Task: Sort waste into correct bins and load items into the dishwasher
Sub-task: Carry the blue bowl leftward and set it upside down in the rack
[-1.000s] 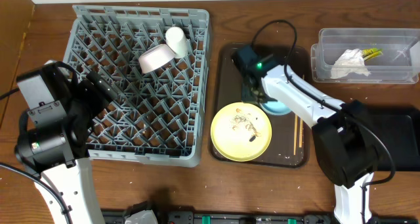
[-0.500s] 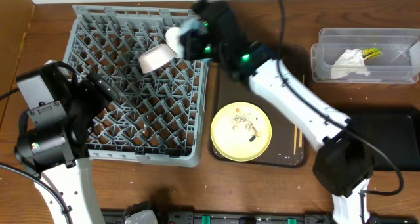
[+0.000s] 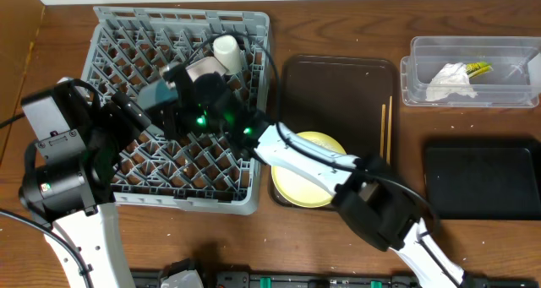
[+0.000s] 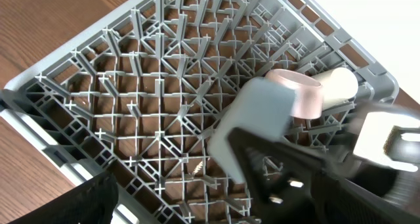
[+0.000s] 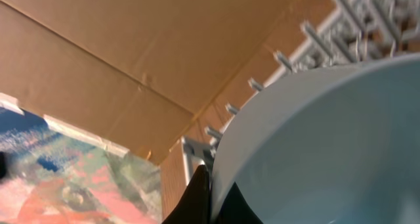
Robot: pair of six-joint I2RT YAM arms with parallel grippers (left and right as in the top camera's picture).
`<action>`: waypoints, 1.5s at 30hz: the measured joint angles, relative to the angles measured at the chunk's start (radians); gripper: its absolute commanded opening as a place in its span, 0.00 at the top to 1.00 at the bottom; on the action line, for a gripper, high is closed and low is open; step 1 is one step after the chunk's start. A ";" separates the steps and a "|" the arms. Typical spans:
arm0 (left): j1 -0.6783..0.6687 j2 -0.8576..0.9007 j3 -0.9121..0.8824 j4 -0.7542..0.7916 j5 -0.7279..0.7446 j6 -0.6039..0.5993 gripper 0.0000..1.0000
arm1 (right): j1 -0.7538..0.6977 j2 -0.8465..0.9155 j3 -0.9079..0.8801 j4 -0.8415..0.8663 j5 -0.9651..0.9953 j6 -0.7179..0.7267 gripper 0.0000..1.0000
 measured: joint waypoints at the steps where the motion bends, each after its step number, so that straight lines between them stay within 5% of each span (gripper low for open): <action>1: 0.000 0.000 0.000 0.000 0.000 0.000 0.05 | 0.000 0.010 -0.001 0.002 -0.006 0.009 0.99; 24: 0.000 0.000 0.000 0.000 0.000 0.000 0.05 | -0.012 0.035 -0.002 0.044 0.000 0.121 0.99; 33: 0.000 0.000 0.000 0.000 0.000 0.000 0.05 | -0.013 0.113 -0.002 0.231 -0.008 0.212 0.99; 45: 0.000 0.000 0.000 0.000 0.000 0.000 0.05 | -0.029 0.111 0.018 0.155 -0.042 0.243 0.96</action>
